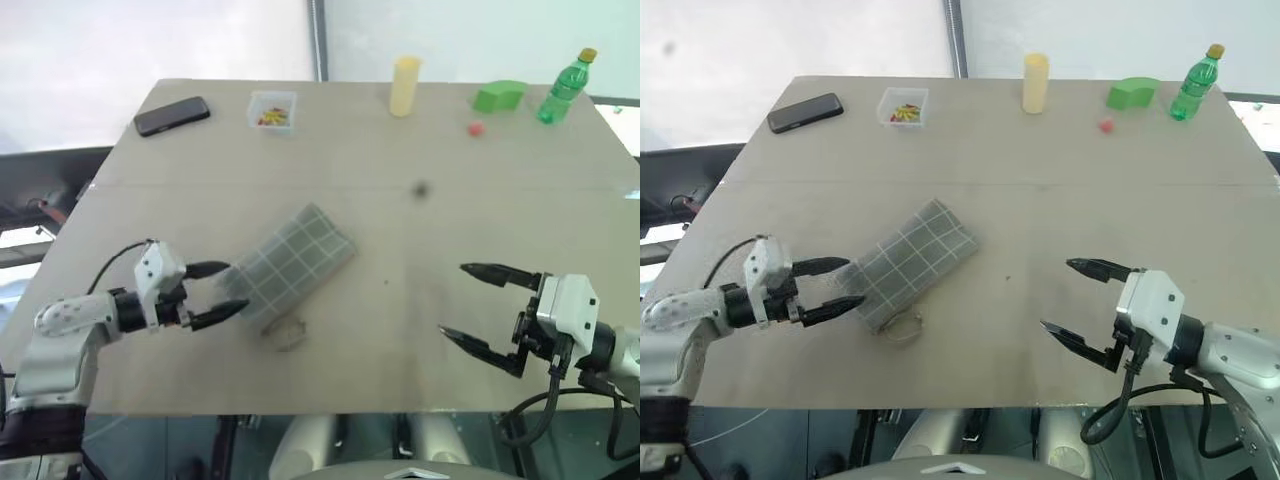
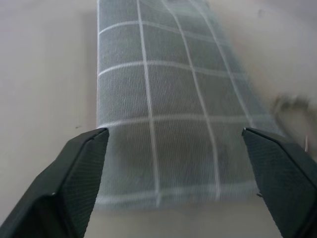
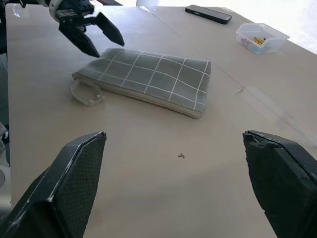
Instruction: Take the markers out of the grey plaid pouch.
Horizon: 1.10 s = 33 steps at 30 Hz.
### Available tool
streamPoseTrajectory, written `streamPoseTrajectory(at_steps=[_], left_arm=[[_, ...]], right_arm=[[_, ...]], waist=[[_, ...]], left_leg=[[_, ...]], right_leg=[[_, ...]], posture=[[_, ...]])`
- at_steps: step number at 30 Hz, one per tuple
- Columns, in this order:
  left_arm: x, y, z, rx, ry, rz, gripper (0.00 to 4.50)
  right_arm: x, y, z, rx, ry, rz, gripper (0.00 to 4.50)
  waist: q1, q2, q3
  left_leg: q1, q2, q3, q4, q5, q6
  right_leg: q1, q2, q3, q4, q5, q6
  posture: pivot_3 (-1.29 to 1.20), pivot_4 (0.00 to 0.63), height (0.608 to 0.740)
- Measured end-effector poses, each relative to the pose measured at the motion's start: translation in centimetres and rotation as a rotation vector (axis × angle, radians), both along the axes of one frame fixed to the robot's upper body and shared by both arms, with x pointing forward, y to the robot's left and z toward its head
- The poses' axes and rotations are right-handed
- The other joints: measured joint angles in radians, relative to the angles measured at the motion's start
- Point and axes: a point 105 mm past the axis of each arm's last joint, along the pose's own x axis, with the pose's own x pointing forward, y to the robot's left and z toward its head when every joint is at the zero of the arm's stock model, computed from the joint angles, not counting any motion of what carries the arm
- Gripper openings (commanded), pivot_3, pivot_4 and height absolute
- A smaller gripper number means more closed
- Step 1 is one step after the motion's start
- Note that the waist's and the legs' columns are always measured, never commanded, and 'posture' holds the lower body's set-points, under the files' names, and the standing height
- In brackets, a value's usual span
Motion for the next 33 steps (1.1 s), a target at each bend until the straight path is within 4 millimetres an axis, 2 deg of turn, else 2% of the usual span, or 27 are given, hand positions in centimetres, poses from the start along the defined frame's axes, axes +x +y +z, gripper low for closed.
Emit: streamPoseTrajectory(at_steps=[3, 7, 10, 12, 17, 28, 31, 32, 33], left_arm=[[-0.2, 0.6, 0.9, 0.106, -0.167, -0.045, 4.45], [-0.7, 1.8, 0.3, 0.32, -0.396, -0.112, 4.45], [-0.8, 1.5, 0.1, 0.442, -0.545, -0.182, 4.45], [-1.1, 0.4, -0.9, 0.55, -0.685, -0.309, 4.45], [-1.3, -1.0, -1.5, 0.573, -0.838, -0.405, 4.45], [-1.0, -3.4, -2.1, 0.574, -0.971, -0.466, 4.45], [-0.5, -3.8, -2.5, 0.612, -0.972, -0.479, 3.63], [-0.3, -3.9, -2.7, 0.619, -0.961, -0.48, 3.04], [-0.2, -4.0, -3.0, 0.623, -0.951, -0.481, 2.66]], right_arm=[[0.2, 0.0, 0.2, 0.002, -0.015, -0.007, 4.5], [0.5, 0.3, 0.2, 0.0, -0.023, 0.004, 4.5], [0.8, 0.6, 0.2, 0.003, -0.027, 0.016, 4.5], [1.0, 0.4, 0.1, -0.001, -0.025, 0.022, 4.5], [0.1, 0.6, -0.1, -0.016, -0.028, 0.081, 4.5], [-0.6, 0.9, 0.3, -0.026, -0.052, 0.112, 4.5], [-0.5, 0.9, 0.3, -0.025, -0.055, 0.103, 4.5], [-0.5, 0.9, 0.3, -0.024, -0.056, 0.101, 4.5], [-0.5, 0.9, 0.3, -0.024, -0.057, 0.097, 4.5]], waist=[[0.012, 0.0, 0.0], [0.018, 0.0, 0.0], [0.021, 0.0, -0.001], [0.021, -0.001, -0.001], [0.02, -0.001, -0.002], [0.02, 0.005, -0.009], [0.023, 0.006, -0.01], [0.023, 0.006, -0.01], [0.023, 0.006, -0.01]], left_leg=[[0.0, 0.0, 0.0, 0.001, 0.0, 0.0], [0.001, 0.0, 0.0, 0.002, 0.0, 0.0], [0.0, 0.0, 0.0, 0.002, 0.0, 0.0], [0.0, -0.001, 0.0, 0.002, 0.001, 0.0], [0.002, -0.001, 0.0, 0.002, 0.001, 0.001], [0.003, -0.001, 0.0, 0.008, 0.0, 0.0], [0.007, -0.001, 0.0, 0.008, 0.0, 0.0], [0.008, -0.001, 0.0, 0.008, 0.0, 0.0], [0.008, -0.001, 0.0, 0.008, 0.0, 0.0]], right_leg=[[0.001, 0.0, 0.0, -0.001, 0.001, -0.003], [0.001, 0.001, 0.001, -0.002, 0.005, 0.001], [0.001, 0.002, 0.001, -0.002, 0.006, 0.001], [0.001, 0.002, 0.001, -0.004, 0.006, 0.002], [0.003, 0.003, 0.0, -0.003, 0.007, 0.003], [0.006, 0.005, 0.001, -0.003, 0.009, 0.008], [0.01, 0.005, 0.0, -0.002, 0.009, 0.009], [0.011, 0.005, 0.001, -0.002, 0.009, 0.011], [0.011, 0.005, 0.001, -0.002, 0.009, 0.012]], posture=[[0.0, 0.15, 0.74], [0.0, 0.15, 0.74], [0.0, 0.15, 0.74], [0.0, 0.15, 0.74], [0.0, 0.15, 0.74], [0.0, 0.15, 0.74], [0.0, 0.15, 0.74], [0.0, 0.15, 0.74], [0.0, 0.15, 0.74]])
